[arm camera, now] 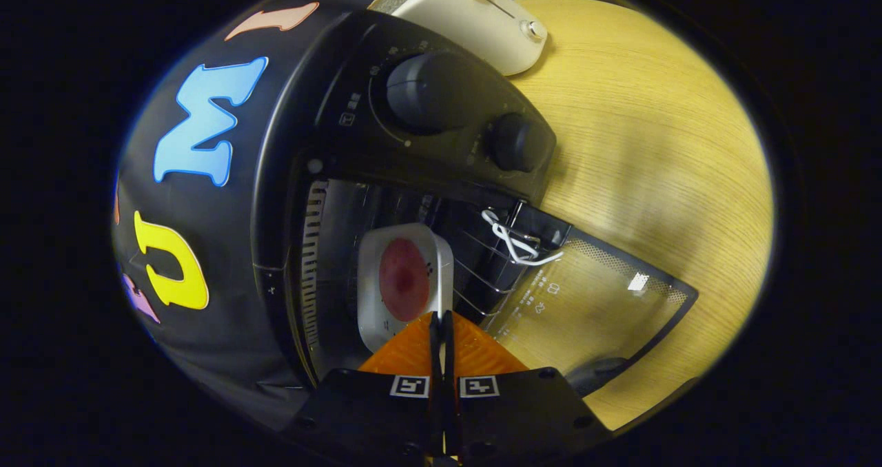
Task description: Open the toaster oven, put the food inside, and close the toaster oven door.
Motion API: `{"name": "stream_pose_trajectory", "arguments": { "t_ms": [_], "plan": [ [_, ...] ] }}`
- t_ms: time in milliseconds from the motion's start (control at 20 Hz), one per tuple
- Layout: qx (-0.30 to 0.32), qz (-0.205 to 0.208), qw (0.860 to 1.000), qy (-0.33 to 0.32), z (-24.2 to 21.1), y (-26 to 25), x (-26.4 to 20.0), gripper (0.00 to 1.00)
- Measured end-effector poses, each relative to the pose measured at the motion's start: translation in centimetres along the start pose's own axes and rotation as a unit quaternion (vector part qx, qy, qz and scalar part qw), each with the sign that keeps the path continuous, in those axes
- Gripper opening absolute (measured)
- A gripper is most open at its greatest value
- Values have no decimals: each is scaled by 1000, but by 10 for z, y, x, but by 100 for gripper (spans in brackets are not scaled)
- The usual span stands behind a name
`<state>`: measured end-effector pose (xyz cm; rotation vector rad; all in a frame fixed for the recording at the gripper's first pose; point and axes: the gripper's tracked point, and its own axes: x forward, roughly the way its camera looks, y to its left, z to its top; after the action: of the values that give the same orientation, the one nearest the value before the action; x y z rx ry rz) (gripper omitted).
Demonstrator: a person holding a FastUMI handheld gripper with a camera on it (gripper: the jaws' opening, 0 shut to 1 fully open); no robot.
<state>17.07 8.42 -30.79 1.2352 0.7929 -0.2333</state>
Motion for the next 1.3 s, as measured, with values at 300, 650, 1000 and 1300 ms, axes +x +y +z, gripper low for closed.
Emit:
{"name": "stream_pose_trajectory", "arguments": {
  "t_ms": [300, 650, 1000, 1300],
  "plan": [
    [7, 26, 1000, -15, -2, 15, 3, 6],
    [-24, 60, 998, -1, -15, 24, -24, 27],
    [-90, 77, 993, 29, -49, 21, -60, 93],
    [-212, 35, 975, 50, -69, -7, -77, 98]
  ]
}}
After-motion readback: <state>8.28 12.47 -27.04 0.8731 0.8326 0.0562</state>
